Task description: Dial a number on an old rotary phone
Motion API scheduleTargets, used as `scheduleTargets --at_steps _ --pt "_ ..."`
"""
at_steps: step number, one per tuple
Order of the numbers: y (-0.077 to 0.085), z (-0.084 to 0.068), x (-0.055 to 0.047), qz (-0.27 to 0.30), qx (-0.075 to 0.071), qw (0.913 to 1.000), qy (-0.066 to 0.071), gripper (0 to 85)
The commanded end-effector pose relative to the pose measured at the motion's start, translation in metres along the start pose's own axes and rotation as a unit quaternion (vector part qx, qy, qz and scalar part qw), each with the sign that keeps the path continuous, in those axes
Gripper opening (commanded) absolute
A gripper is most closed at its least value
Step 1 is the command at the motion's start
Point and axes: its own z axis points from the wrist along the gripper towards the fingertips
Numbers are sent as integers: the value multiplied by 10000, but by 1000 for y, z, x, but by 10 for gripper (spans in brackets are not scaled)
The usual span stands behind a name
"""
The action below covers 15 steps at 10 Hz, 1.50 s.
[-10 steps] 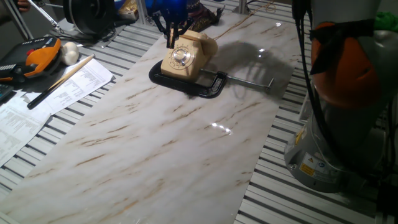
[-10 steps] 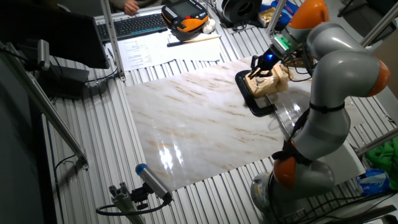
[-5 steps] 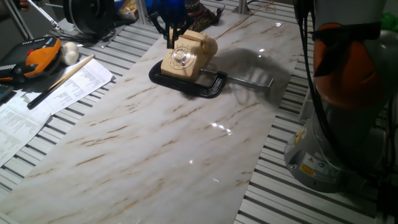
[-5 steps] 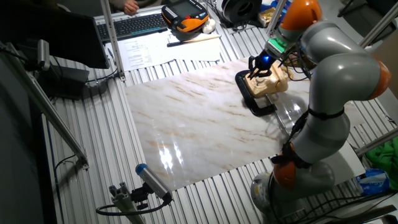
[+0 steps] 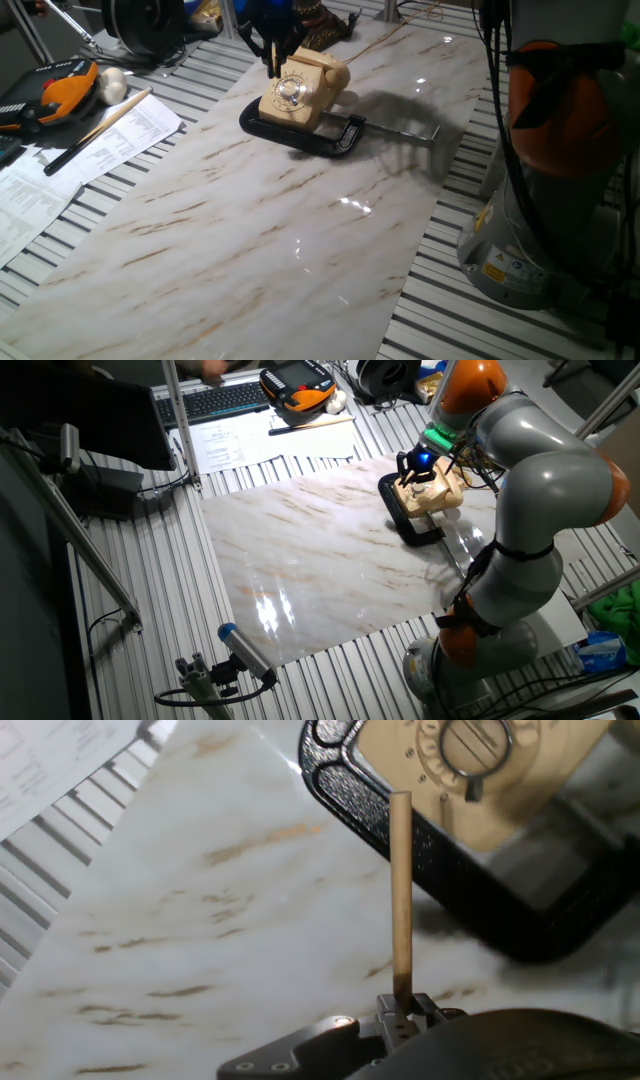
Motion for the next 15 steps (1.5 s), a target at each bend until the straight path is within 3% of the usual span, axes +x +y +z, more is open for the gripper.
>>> scheduleTargets --at_steps 1,3,5,7,8,9,12,13,15 --pt "0 0 -2 -1201 172 9925 -171 0" --pt "2 6 -5 -1720 292 9844 -203 0" --pt "5 19 -14 -2135 255 9765 -106 0" --pt "5 15 -11 -2151 677 9742 -85 0" --pt "5 14 -11 -2164 762 9733 -19 0" --pt "5 14 -15 -2270 657 9716 108 0" --pt "6 14 -11 -2412 654 9682 56 0" --pt "6 15 -11 -2420 646 9681 88 0" --pt "6 18 -15 -2487 573 9669 29 0"
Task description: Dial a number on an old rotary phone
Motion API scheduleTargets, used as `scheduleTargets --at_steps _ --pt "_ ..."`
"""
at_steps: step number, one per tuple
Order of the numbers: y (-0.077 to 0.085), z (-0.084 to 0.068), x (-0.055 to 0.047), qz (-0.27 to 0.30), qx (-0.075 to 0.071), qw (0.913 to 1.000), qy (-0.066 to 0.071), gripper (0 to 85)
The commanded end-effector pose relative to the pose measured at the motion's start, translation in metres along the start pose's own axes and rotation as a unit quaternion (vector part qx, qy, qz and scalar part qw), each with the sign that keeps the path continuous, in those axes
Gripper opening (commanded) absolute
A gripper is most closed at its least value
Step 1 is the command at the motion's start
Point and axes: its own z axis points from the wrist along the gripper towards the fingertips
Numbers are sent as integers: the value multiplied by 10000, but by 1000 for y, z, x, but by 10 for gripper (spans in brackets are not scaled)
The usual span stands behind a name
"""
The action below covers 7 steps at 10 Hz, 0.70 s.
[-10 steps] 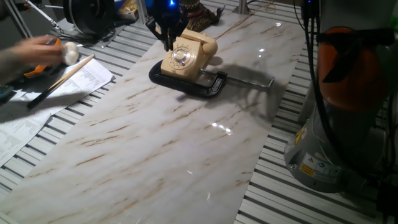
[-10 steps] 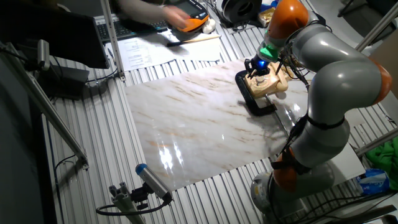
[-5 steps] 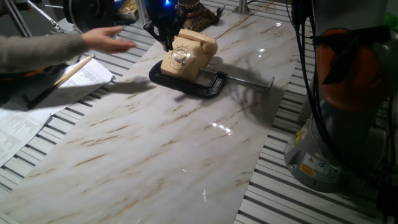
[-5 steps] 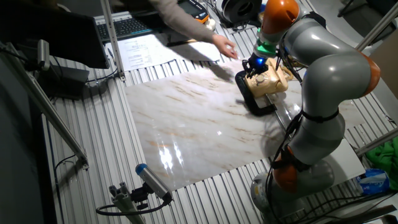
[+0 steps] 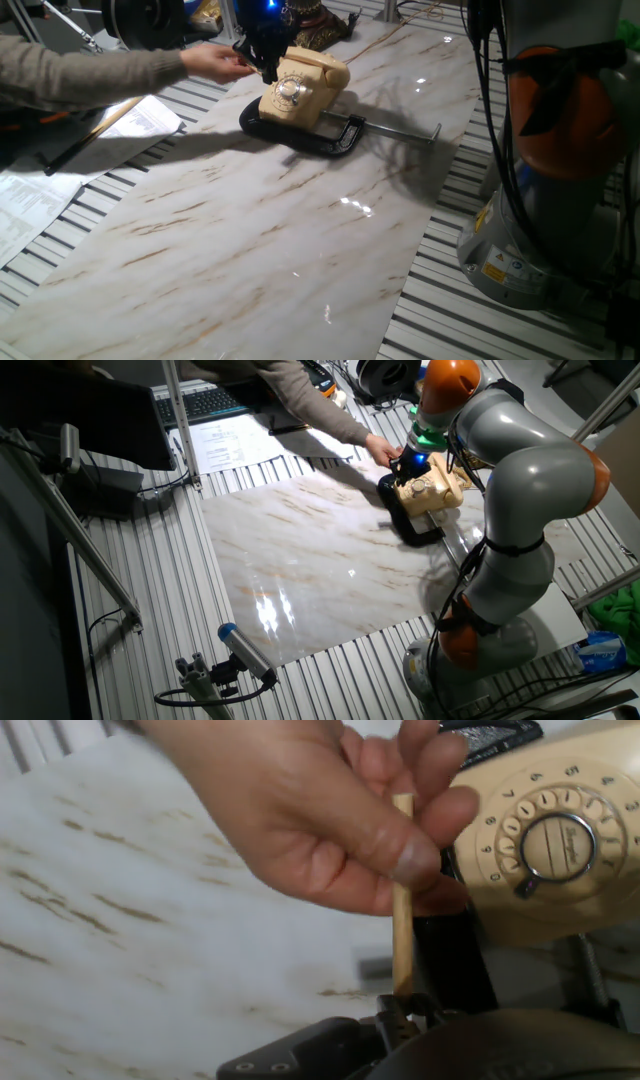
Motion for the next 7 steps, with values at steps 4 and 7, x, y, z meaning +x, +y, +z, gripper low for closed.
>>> scheduleTargets --at_steps 4,7 --pt "-1 1 -2 6 -14 10000 76 0" --pt "-1 1 -2 119 -14 9999 125 0"
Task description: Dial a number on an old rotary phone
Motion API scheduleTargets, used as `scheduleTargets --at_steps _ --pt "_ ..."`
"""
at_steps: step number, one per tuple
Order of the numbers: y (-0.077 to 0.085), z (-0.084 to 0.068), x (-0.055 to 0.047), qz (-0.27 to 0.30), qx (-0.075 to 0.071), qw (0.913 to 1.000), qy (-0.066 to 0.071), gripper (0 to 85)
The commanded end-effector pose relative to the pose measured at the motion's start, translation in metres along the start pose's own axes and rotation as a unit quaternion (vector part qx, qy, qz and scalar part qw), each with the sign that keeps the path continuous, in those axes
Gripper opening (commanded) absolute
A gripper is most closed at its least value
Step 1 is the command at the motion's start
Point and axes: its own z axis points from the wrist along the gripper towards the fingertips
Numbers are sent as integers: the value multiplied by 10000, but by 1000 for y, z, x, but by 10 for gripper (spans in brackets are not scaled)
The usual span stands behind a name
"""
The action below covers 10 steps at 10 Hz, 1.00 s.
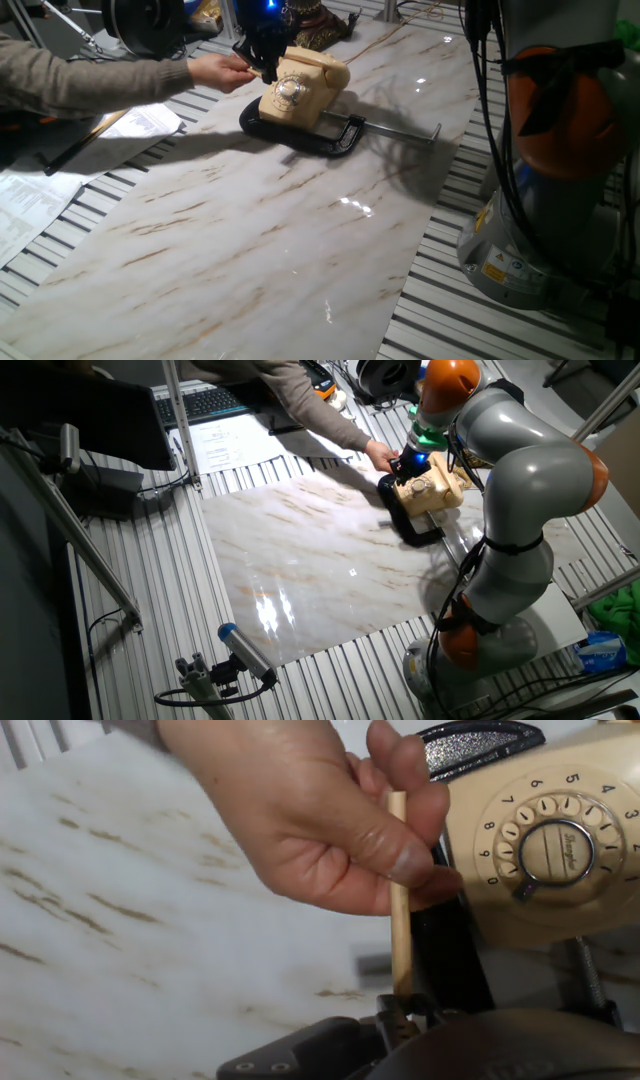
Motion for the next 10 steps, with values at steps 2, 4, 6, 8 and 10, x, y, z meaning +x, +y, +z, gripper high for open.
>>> scheduleTargets --at_steps 2,4,6,8,10 --pt "0 0 0 26 61 10000 -72 0" --pt "0 0 0 27 146 9998 -107 170" --pt "0 0 0 58 150 9998 -93 340" --pt "0 0 0 49 135 9999 -64 340" --pt "0 0 0 34 133 9999 -96 340"
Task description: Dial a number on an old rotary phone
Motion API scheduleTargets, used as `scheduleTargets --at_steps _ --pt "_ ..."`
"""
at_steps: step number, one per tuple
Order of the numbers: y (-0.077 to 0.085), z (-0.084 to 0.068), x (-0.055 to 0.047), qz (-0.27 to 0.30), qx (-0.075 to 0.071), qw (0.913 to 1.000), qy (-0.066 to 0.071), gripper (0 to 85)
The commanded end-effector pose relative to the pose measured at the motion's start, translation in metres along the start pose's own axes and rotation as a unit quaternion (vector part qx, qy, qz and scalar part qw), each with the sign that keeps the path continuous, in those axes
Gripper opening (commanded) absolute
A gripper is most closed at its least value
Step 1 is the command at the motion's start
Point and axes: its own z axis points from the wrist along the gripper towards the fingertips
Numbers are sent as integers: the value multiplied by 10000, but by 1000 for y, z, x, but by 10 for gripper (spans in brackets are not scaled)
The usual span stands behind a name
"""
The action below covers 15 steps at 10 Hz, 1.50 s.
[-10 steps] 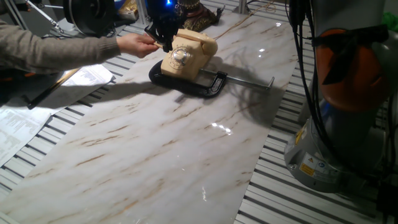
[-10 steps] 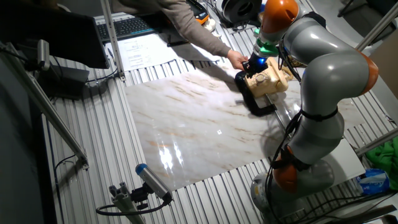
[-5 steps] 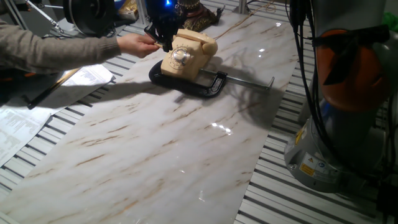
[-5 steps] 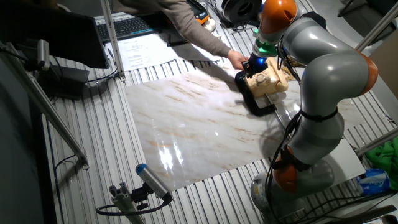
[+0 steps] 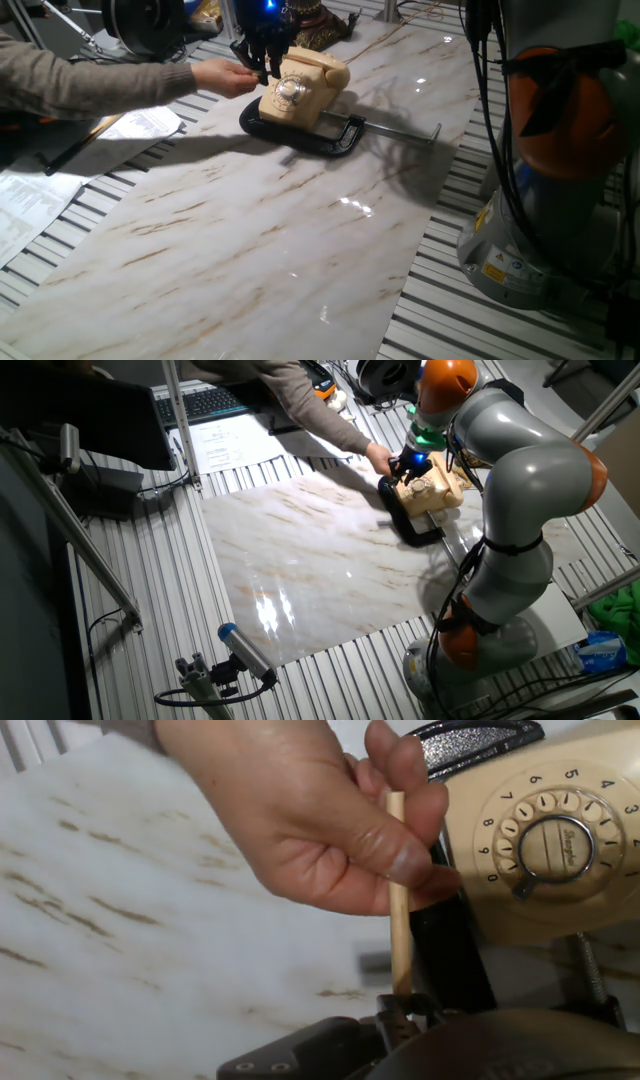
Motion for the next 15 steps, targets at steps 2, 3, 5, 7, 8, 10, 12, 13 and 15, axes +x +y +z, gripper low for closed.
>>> scheduleTargets --at_steps 2,3,5,7,8,10,12,13,15 --pt "0 0 0 -36 -12 10000 24 170" --pt "0 -1 0 -73 -10 10000 7 170" --pt "-1 -1 -1 -148 -34 9998 110 0" --pt "-1 -2 -1 -77 -4 9999 126 0" --pt "-2 -4 0 -41 -63 9997 217 0" --pt "-7 -13 0 64 -253 9992 314 0" --pt "-15 -28 4 343 -338 9979 437 0" --pt "-18 -33 8 564 -363 9965 500 0" --pt "-24 -40 16 989 -446 9924 578 0"
